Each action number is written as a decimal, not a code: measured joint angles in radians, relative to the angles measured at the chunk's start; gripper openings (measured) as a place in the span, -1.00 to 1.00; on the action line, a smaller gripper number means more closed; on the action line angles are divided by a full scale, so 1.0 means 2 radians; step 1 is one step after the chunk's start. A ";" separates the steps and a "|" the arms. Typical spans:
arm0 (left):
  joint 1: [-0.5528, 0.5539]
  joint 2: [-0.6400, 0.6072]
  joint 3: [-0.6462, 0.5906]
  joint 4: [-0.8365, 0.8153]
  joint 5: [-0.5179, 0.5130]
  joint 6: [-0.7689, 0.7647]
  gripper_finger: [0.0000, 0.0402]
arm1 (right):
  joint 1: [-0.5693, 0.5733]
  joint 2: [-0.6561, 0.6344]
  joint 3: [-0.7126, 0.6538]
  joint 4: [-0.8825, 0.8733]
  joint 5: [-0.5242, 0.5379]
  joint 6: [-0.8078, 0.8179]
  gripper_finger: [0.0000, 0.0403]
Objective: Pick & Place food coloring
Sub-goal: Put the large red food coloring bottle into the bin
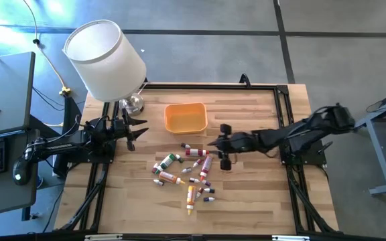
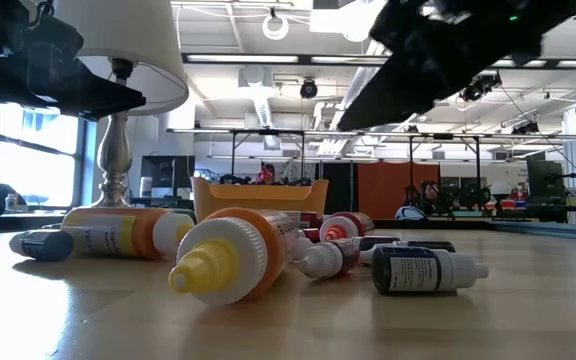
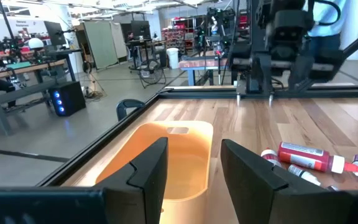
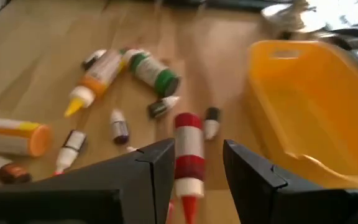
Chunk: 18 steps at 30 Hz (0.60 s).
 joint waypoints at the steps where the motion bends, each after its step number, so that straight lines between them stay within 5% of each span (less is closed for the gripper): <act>1: 0.000 0.000 0.000 0.000 0.000 0.000 -0.28 | -0.007 0.015 0.010 0.002 -0.014 -0.001 -0.36; 10: 0.000 0.000 0.000 0.000 0.000 0.000 -0.28 | -0.042 0.117 0.059 -0.043 -0.061 0.017 -0.36; 18: 0.000 0.000 0.000 0.000 0.000 0.000 -0.28 | -0.042 0.140 0.059 -0.042 -0.069 0.023 -0.34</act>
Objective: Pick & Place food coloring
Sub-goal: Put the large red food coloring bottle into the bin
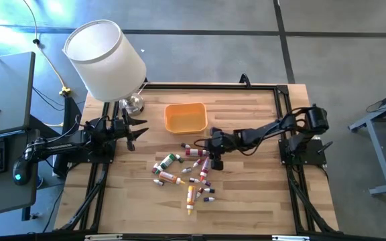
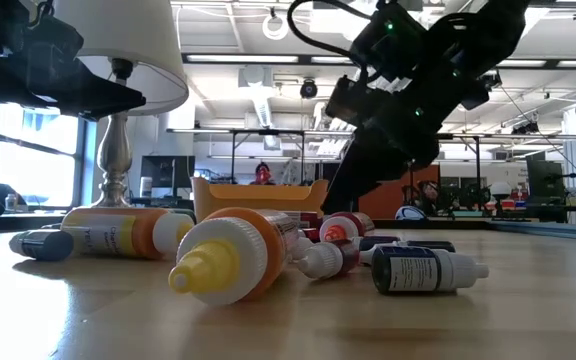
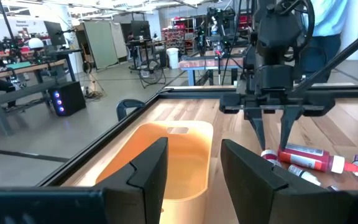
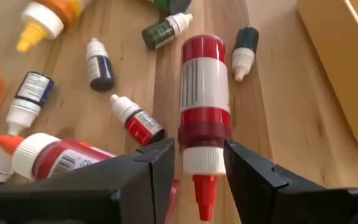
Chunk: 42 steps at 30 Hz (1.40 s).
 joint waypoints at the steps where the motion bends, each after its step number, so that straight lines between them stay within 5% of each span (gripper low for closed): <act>1: 0.000 0.000 0.000 0.000 0.000 0.000 -0.28 | 0.000 0.000 0.000 0.003 0.004 0.000 -0.34; 34: 0.000 0.000 0.000 0.011 -0.001 -0.009 -0.28 | 0.002 0.056 -0.001 0.040 0.008 -0.034 -0.35; 42: 0.000 0.000 0.000 0.013 0.000 -0.108 -0.28 | 0.002 -0.003 -0.002 0.036 0.026 -0.031 -0.40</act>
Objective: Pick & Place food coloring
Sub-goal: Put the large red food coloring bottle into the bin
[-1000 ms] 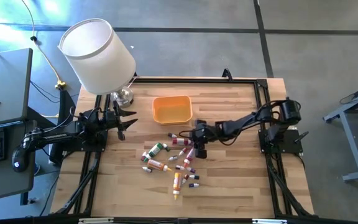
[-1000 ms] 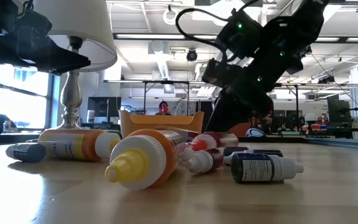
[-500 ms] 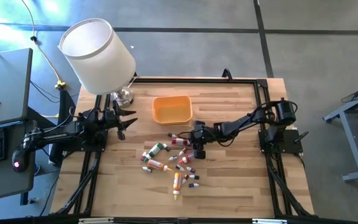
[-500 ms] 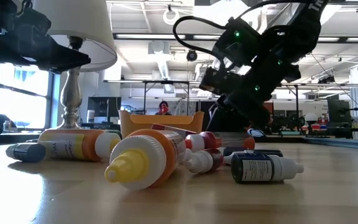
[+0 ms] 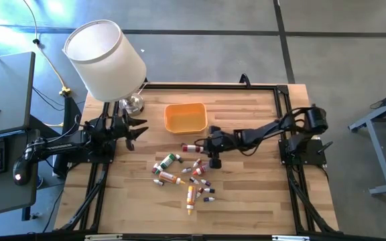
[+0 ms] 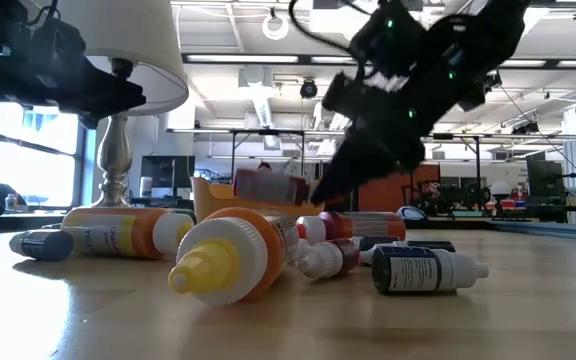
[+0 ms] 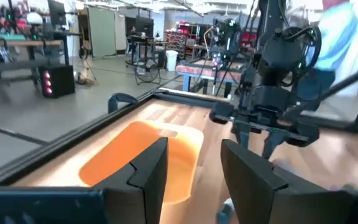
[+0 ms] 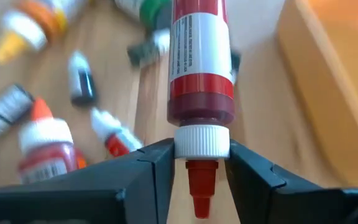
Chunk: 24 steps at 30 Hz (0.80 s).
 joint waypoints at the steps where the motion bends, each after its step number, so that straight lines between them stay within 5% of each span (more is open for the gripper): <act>1: 0.000 0.000 0.000 0.000 0.001 -0.009 -0.28 | 0.000 -0.010 0.000 0.000 0.000 -0.001 -0.40; 12: 0.000 0.000 0.000 0.010 -0.004 -0.014 -0.28 | -0.021 -0.122 0.031 -0.072 0.077 -0.051 -0.40; 18: 0.000 0.000 0.000 0.011 -0.062 -0.013 -0.28 | -0.027 -0.100 0.212 -0.316 0.156 -0.137 -0.40; 24: 0.000 0.000 0.000 0.008 -0.100 -0.013 -0.28 | -0.049 0.013 0.387 -0.531 0.180 -0.188 -0.40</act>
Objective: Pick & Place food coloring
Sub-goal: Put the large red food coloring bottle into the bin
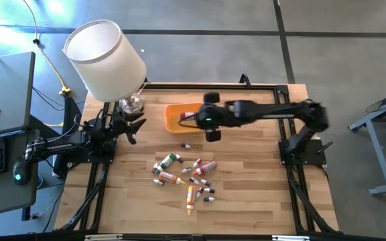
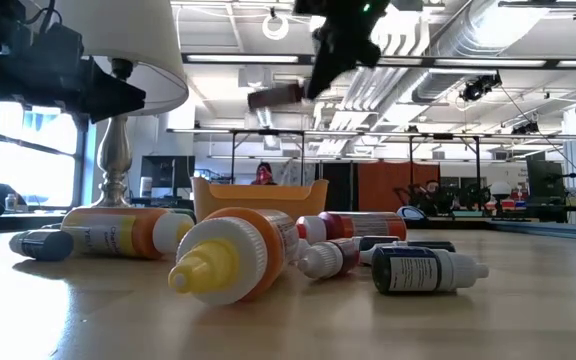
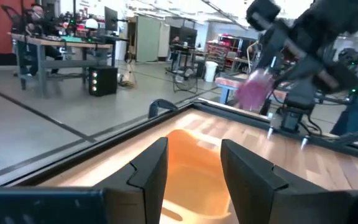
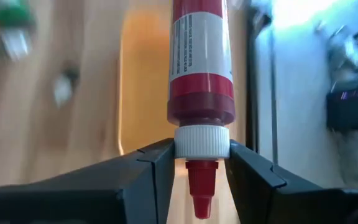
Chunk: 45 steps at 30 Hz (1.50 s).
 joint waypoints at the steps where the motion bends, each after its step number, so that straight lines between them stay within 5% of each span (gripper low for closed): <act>1: 0.000 0.000 0.000 -0.001 0.002 0.000 -0.28 | -0.004 0.023 0.022 -0.034 0.012 -0.009 -0.40; 7: 0.000 0.000 0.000 -0.006 0.005 -0.001 -0.28 | -0.028 0.145 0.126 -0.158 0.050 -0.069 -0.40; 17: 0.000 0.000 0.000 -0.007 0.005 -0.014 -0.28 | -0.048 0.241 0.189 -0.168 0.184 -0.290 -0.40; 30: 0.000 0.000 0.000 -0.007 0.009 -0.014 -0.28 | -0.047 0.251 0.190 -0.160 0.197 -0.479 -0.39; 45: 0.000 0.000 0.000 -0.006 0.009 -0.015 -0.28 | -0.050 0.252 0.135 -0.082 0.231 -0.525 -0.38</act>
